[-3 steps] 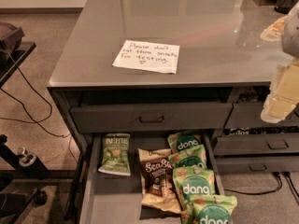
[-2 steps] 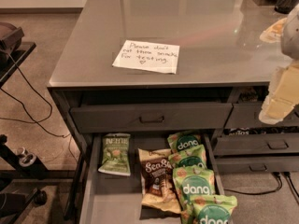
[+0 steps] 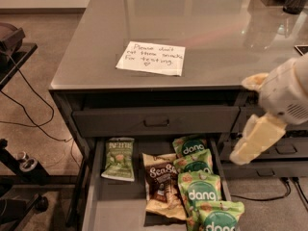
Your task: Pick brown chip bag from middle drawer and place on counter
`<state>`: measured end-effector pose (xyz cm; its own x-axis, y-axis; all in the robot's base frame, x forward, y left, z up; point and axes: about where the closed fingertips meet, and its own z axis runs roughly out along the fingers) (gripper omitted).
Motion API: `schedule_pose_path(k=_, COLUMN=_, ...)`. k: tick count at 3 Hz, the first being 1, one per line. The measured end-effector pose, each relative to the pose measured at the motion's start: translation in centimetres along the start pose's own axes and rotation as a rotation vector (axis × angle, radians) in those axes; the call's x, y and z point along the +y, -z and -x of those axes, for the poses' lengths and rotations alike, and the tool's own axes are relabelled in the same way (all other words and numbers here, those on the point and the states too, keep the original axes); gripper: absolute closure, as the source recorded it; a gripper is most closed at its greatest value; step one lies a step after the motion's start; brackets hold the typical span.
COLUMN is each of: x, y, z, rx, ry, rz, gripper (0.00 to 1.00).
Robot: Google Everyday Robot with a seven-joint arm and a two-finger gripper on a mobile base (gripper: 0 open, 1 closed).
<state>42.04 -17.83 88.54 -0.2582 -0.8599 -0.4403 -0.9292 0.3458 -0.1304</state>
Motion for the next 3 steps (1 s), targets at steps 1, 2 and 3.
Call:
schedule_pose_path(k=1, x=2.3, y=-6.2, z=0.5, rx=-0.114, ry=-0.027, rz=0.053, gripper=0.00)
schedule_pose_path(k=2, x=3.9, y=-11.5, z=1.2, rx=-0.186, ry=-0.021, rz=0.108, gripper=0.00)
schedule_pose_path(k=3, x=4.1, y=-12.1, z=1.0, rx=-0.179, ry=-0.010, rz=0.103, gripper=0.00)
